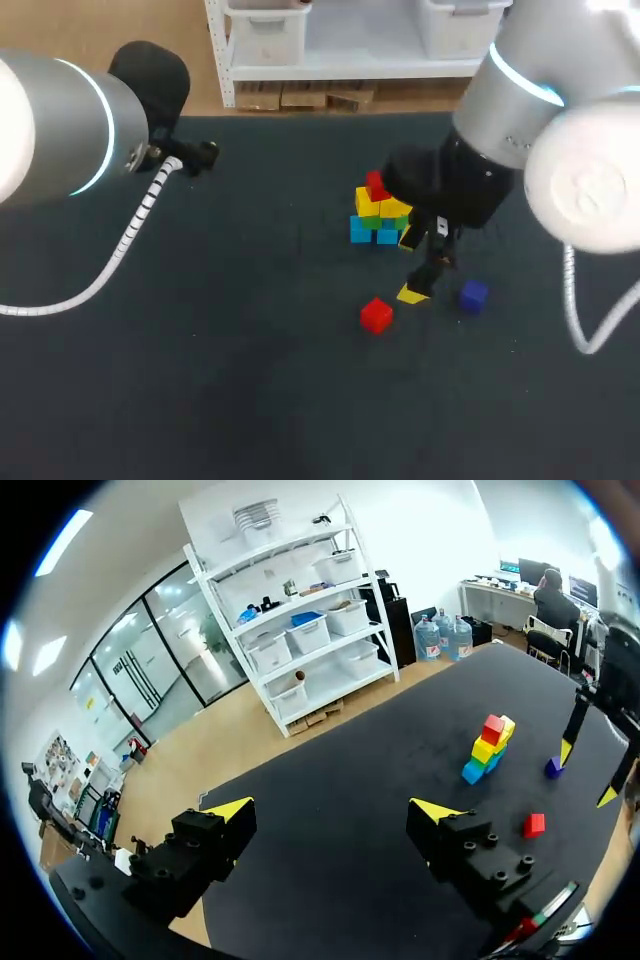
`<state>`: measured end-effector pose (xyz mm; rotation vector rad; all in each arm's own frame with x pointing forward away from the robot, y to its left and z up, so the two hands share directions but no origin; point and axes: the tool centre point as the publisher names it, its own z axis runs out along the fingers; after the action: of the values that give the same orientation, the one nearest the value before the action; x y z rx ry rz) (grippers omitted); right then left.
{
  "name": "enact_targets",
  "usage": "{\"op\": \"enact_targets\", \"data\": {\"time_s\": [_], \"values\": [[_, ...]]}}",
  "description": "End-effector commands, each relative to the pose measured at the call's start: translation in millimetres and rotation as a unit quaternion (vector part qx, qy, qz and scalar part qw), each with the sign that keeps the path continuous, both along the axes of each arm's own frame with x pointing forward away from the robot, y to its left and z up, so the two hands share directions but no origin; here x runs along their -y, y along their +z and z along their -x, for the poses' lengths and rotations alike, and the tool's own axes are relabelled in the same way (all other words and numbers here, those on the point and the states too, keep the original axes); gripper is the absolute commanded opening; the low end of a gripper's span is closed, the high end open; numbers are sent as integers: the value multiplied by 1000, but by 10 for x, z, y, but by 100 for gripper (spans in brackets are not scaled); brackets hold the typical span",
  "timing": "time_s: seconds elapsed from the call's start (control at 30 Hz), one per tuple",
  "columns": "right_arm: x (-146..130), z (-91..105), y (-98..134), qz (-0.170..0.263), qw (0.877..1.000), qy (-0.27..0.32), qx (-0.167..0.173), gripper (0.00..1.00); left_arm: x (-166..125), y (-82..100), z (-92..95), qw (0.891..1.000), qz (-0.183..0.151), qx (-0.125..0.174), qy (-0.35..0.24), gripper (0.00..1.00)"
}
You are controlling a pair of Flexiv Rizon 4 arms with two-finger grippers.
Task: Place the blue cubes, place green cubes on the blue cubes, place the yellow cubes on the green cubes, then place the red cubes on the yellow cubes, and place purple cube on the red cubes.
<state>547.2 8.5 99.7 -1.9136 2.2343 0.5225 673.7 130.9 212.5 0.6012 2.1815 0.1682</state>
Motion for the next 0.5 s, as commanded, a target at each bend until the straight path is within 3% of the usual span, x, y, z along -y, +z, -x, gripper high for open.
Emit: {"op": "enact_targets", "data": {"time_s": [0.03,0.27,0.5], "values": [[4,-89,-90,9,997,18,-70,100,-6,4,-12,1000,0,-2,-2,100],[-40,-12,-132,32,998,19,-48,100,-6,4,-12,1000,0,-2,-2,100],[-92,94,-259,109,992,59,38,100,-6,4,-12,1000,0,-2,-2,100]]}}
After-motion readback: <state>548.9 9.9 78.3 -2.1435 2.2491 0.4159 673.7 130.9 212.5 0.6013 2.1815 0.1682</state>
